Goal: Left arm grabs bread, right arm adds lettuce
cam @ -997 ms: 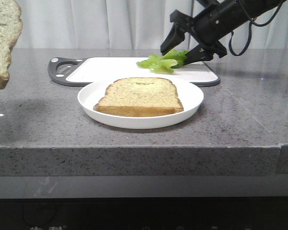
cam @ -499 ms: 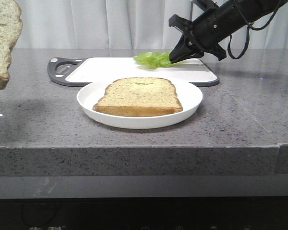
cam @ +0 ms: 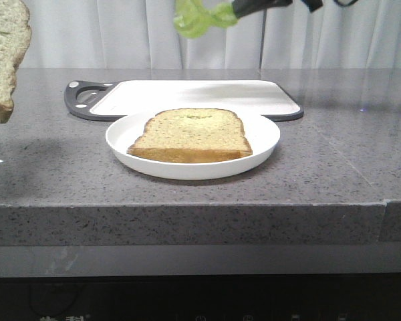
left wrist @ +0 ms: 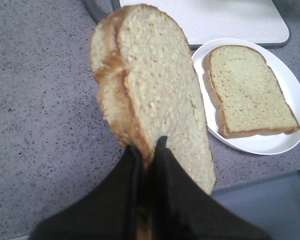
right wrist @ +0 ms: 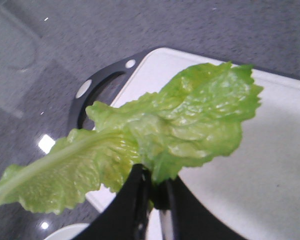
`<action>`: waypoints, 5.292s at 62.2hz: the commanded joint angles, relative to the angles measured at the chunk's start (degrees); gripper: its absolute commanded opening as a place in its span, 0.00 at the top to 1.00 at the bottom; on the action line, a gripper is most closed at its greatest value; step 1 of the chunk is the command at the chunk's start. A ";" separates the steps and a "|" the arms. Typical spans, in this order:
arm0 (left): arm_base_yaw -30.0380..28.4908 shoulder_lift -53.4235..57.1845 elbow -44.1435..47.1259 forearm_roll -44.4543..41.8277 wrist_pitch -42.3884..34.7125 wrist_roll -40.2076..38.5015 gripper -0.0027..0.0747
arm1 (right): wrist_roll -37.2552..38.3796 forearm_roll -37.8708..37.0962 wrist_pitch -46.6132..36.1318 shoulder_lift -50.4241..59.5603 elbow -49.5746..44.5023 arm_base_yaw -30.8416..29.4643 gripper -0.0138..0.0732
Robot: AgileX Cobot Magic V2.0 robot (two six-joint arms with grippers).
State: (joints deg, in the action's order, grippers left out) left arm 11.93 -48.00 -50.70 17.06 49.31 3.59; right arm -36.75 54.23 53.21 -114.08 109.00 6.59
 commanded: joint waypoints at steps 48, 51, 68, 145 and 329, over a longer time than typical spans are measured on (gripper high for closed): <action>-0.23 0.45 -1.55 1.44 -4.04 -0.43 0.99 | -46.39 19.80 14.48 14.84 -33.13 2.30 0.91; -0.23 0.45 -1.55 1.44 -4.04 -0.43 0.99 | -46.66 19.80 13.02 14.84 -33.53 2.59 0.90; -0.23 0.45 -1.55 1.22 -4.04 -0.43 0.99 | -48.41 18.75 9.91 14.58 -34.42 3.10 0.88; -0.13 -17.54 -3.08 61.79 -2.05 44.55 0.99 | 2.44 -16.51 0.04 49.11 -42.88 3.36 0.34; 0.93 21.04 13.55 -16.34 -12.92 -4.85 0.99 | 34.54 -46.10 -1.68 82.47 -60.82 3.36 0.93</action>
State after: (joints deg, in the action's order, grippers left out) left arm 12.85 -26.67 -35.70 0.74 42.11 -0.64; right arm -2.23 8.42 55.80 -31.45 46.92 10.00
